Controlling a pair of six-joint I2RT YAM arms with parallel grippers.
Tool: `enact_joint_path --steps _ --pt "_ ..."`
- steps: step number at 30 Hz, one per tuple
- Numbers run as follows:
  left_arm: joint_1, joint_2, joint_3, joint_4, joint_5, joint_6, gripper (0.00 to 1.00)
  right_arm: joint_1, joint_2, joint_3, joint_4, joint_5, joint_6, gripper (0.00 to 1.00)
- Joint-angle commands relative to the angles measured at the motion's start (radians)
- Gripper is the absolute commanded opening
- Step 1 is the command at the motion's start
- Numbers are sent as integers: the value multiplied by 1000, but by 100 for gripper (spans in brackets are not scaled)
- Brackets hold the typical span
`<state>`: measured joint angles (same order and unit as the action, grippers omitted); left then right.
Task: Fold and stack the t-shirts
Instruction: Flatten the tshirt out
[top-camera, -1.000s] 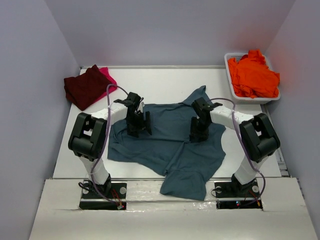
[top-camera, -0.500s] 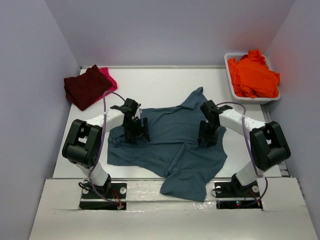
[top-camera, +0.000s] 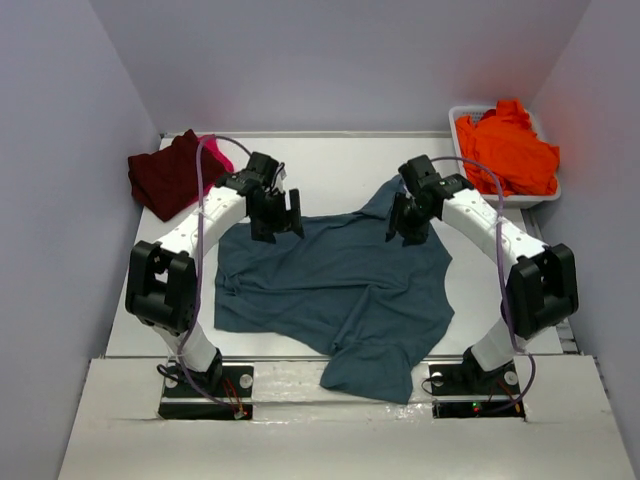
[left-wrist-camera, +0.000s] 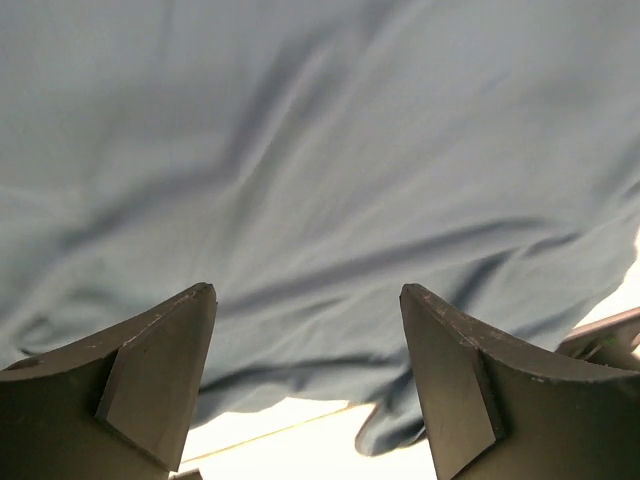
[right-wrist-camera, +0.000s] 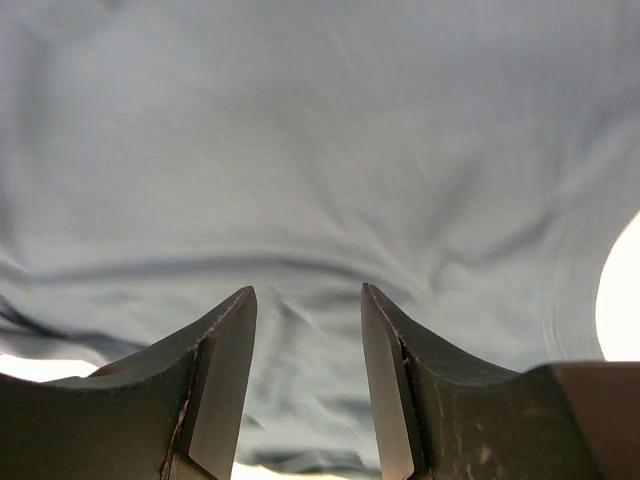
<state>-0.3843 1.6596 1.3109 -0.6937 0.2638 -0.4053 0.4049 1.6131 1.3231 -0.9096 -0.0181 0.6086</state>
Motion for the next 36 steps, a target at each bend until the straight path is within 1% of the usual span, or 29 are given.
enact_joint_path --steps 1,3,4,7,9,12,18,22,26,27,33,36 --pt "9 49 146 -73 -49 26 86 -15 120 161 35 64 -32 51" --pt "9 69 178 -76 -44 31 86 -26 184 215 38 44 -33 50" --pt "9 83 203 -75 -47 31 86 -26 244 266 41 50 -35 49" --pt "9 98 244 -82 -46 34 86 -50 320 341 41 41 -36 48" --pt "18 101 257 -86 -52 33 86 -61 376 396 57 55 -40 47" --pt "18 97 255 -86 -54 34 86 -103 447 482 35 58 -46 47" --pt "36 85 215 -73 -54 39 86 -155 505 586 38 60 -59 47" --pt "36 91 211 -75 -52 42 86 -164 559 634 18 50 -63 47" --pt "36 95 217 -76 -54 43 86 -164 571 624 32 26 -59 47" --pt "36 95 218 -76 -55 45 86 -164 577 622 31 -8 -58 47" --pt "36 98 203 -67 -54 45 86 -164 532 544 60 -13 -59 47" --pt "36 104 197 -61 -49 45 86 -164 533 538 64 -16 -61 47"
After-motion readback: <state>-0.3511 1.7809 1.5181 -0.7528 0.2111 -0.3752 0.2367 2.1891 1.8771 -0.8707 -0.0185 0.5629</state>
